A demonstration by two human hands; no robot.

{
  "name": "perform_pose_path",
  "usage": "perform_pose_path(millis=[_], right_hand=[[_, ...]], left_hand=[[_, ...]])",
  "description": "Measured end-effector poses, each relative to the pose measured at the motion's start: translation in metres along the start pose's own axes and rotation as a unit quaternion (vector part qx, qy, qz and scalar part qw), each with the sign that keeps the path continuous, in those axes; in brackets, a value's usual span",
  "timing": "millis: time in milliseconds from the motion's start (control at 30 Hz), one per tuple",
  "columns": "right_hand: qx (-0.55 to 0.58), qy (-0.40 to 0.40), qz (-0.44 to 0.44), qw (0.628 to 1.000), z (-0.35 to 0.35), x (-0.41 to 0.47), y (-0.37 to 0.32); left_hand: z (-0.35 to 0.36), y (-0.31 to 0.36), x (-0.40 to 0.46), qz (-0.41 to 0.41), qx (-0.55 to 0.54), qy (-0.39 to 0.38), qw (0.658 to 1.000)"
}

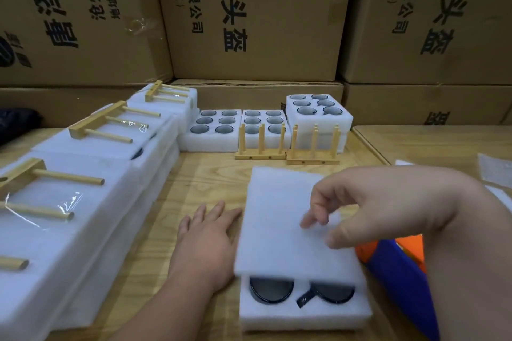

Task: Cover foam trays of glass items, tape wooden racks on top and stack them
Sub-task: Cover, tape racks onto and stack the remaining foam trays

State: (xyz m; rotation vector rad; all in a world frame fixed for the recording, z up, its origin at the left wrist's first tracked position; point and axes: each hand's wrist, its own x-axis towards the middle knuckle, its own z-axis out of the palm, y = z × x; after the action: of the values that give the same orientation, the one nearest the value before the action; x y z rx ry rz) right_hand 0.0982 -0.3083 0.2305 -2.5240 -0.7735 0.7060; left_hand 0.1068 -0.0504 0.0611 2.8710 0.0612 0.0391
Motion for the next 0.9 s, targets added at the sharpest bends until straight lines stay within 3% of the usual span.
perform_pose_path(millis=[100, 200, 267, 333, 500, 900], right_hand=[[-0.050, 0.046, 0.052, 0.996, 0.006, 0.012, -0.006], [-0.076, 0.214, 0.083, 0.970, 0.022, 0.043, -0.007], [-0.064, 0.276, 0.094, 0.954, 0.035, 0.064, -0.004], [-0.075, 0.265, 0.129, 0.953, 0.047, 0.080, 0.003], [-0.034, 0.151, 0.160, 0.975, 0.055, 0.093, 0.020], [-0.041, 0.131, 0.151, 0.979, 0.046, 0.081, 0.017]], left_hand=[[0.000, 0.001, 0.001, -0.006, -0.013, 0.019, 1.000], [0.001, 0.002, 0.001, -0.007, -0.019, 0.016, 1.000], [0.001, 0.002, 0.001, -0.008, -0.018, 0.013, 1.000], [0.001, 0.002, 0.001, -0.009, -0.018, 0.013, 1.000], [-0.001, 0.003, 0.000, -0.008, -0.022, 0.012, 1.000], [-0.002, 0.004, -0.001, -0.012, -0.027, 0.016, 0.999]])
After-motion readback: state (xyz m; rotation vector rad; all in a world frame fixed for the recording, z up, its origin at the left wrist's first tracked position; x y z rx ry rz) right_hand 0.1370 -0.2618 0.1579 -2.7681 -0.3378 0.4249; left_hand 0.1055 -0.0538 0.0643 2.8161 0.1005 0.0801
